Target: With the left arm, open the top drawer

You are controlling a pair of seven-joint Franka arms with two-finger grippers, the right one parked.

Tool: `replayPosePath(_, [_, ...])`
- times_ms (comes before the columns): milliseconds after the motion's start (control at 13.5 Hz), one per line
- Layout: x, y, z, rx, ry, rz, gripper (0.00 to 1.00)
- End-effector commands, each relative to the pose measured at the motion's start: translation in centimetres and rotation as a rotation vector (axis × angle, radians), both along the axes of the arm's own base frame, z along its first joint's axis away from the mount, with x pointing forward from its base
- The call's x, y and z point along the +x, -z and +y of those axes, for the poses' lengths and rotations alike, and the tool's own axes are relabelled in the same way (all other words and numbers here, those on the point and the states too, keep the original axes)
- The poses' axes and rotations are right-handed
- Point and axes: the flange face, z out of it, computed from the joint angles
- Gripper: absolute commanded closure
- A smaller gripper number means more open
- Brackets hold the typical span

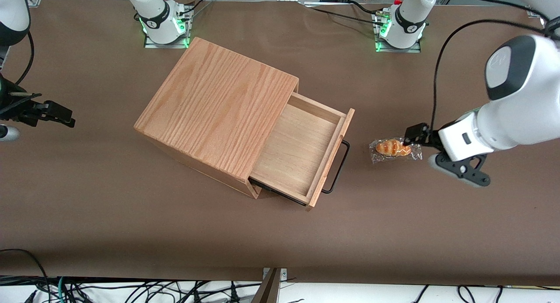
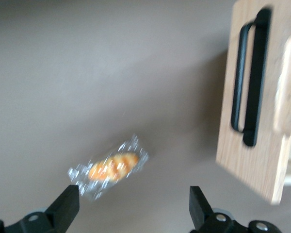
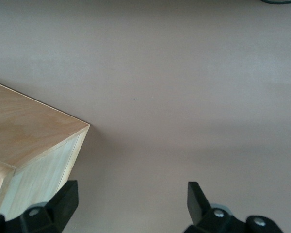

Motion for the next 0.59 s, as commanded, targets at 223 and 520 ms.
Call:
replayPosePath(223, [-3.0, -4.2, 2.4, 0.217, 0.027, -0.017, 0.00])
replayPosePath(520, [-6.3, -5.7, 4.8, 0.225, -0.167, -0.091, 0.00])
